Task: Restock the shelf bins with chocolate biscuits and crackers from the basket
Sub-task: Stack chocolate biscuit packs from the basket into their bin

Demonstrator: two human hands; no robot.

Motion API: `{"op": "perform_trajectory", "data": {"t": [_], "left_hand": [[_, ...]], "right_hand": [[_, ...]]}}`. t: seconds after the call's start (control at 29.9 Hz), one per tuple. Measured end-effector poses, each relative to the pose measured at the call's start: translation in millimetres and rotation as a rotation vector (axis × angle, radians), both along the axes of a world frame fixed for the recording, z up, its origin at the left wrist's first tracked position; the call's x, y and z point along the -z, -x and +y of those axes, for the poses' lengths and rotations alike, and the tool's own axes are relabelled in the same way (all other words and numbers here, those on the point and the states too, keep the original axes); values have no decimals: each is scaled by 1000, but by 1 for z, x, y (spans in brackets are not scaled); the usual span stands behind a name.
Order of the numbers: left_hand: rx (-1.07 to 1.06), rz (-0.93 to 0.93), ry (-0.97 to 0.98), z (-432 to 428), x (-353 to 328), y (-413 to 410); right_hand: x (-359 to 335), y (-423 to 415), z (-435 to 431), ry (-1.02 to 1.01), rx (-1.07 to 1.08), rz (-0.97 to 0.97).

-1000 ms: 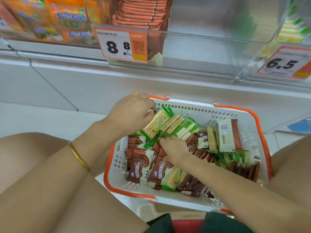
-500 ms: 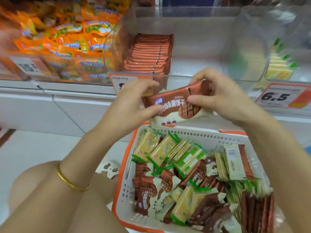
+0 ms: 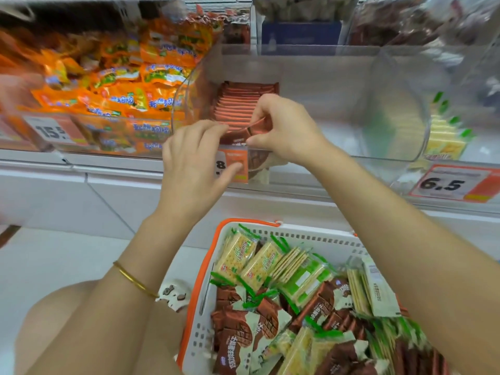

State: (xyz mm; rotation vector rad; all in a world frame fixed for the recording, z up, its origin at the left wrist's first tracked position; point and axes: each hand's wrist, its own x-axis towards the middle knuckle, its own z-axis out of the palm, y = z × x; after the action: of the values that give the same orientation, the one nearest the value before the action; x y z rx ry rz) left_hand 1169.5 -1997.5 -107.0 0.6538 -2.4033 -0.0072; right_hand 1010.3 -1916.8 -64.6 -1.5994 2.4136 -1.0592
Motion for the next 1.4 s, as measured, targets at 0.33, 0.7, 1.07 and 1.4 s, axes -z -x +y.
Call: {"op": "perform_trajectory", "data": {"t": [0.33,0.7,1.07,1.4], "left_hand": [[21,-96,78,-3,-3,1],[-1,-92,79,-2,-10,3],[57,8,171,25,-14,11],[591,-360,157,139,64,60]], "right_hand": [[-19,11,8,-372,-33,-229],[-21,-3,-12,-578,26,-390],[-34,13,29,-321,35,-297],[33,14,209,-372,102,-431]]}}
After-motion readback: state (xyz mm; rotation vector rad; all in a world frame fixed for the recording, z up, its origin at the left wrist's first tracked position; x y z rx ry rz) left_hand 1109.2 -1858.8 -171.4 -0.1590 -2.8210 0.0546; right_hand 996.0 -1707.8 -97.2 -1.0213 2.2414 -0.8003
